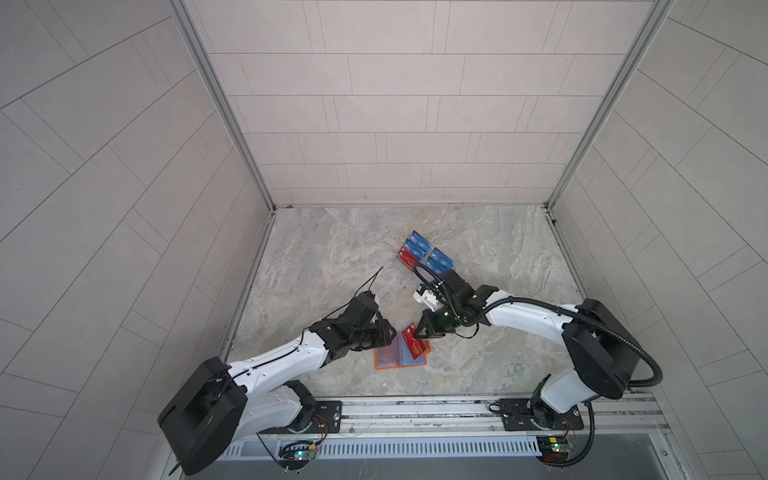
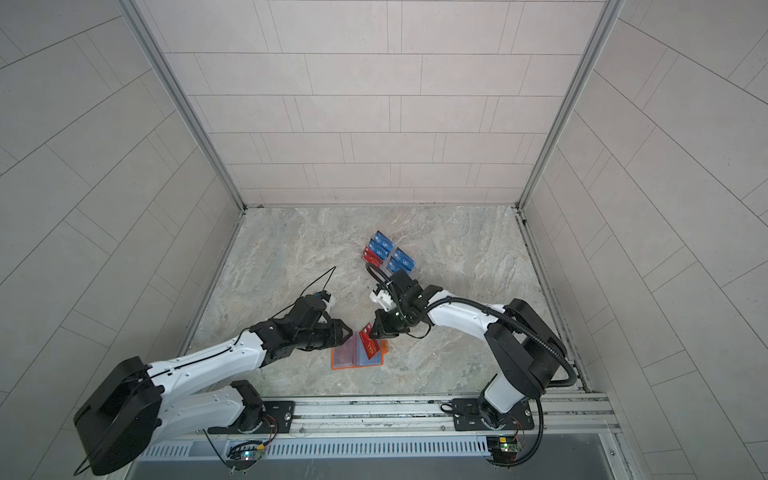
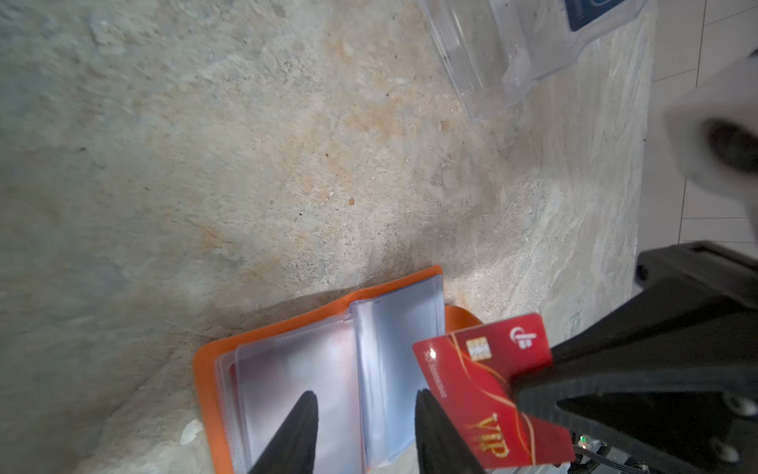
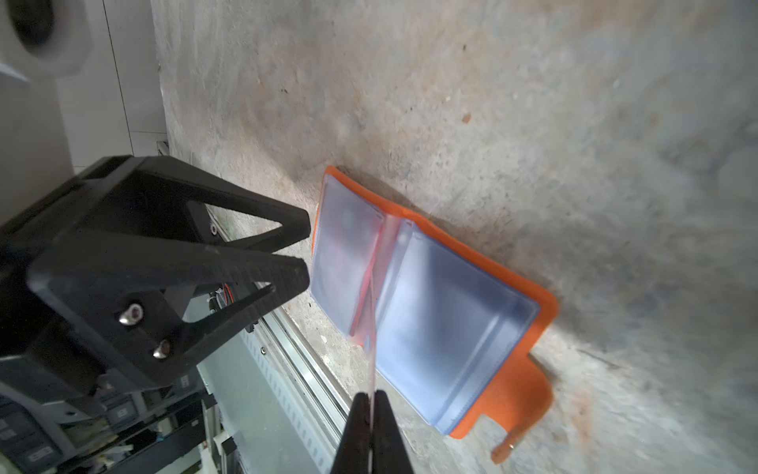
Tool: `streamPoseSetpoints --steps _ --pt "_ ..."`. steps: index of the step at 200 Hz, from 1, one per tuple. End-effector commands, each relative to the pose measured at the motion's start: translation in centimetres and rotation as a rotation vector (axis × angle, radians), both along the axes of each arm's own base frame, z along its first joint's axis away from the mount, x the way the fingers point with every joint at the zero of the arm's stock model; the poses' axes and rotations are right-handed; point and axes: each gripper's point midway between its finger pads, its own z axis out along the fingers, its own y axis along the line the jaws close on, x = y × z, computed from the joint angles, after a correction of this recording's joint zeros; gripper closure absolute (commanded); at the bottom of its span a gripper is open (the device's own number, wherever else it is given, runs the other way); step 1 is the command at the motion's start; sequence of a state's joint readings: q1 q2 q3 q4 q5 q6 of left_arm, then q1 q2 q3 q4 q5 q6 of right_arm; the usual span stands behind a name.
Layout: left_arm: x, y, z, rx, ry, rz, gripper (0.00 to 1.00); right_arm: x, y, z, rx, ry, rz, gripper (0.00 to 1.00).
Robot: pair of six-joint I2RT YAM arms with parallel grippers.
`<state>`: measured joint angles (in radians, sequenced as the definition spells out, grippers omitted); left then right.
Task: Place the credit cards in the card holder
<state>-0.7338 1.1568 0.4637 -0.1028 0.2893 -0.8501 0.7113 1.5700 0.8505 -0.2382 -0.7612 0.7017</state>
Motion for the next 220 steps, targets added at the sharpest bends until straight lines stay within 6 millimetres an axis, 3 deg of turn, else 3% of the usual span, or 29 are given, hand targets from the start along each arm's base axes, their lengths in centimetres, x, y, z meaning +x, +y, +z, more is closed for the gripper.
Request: streamPoseSetpoints --steps 1,34,80,220 --pt "-0.1 0.3 -1.0 0.017 0.010 0.013 0.59 1.0 2.1 0.9 0.110 0.004 -0.062 1.00" --pt "-0.7 0.8 -2.4 0.045 0.043 0.011 0.65 -0.3 2.4 -0.4 0.102 0.034 -0.056 1.00" --pt "-1.4 1.5 -3.2 0.071 0.076 0.020 0.68 -0.6 2.2 -1.8 0.072 0.062 -0.058 1.00" --pt "-1.8 1.7 -3.6 0.079 0.084 0.011 0.67 -1.6 1.5 -2.8 0.033 0.080 -0.061 1.00"
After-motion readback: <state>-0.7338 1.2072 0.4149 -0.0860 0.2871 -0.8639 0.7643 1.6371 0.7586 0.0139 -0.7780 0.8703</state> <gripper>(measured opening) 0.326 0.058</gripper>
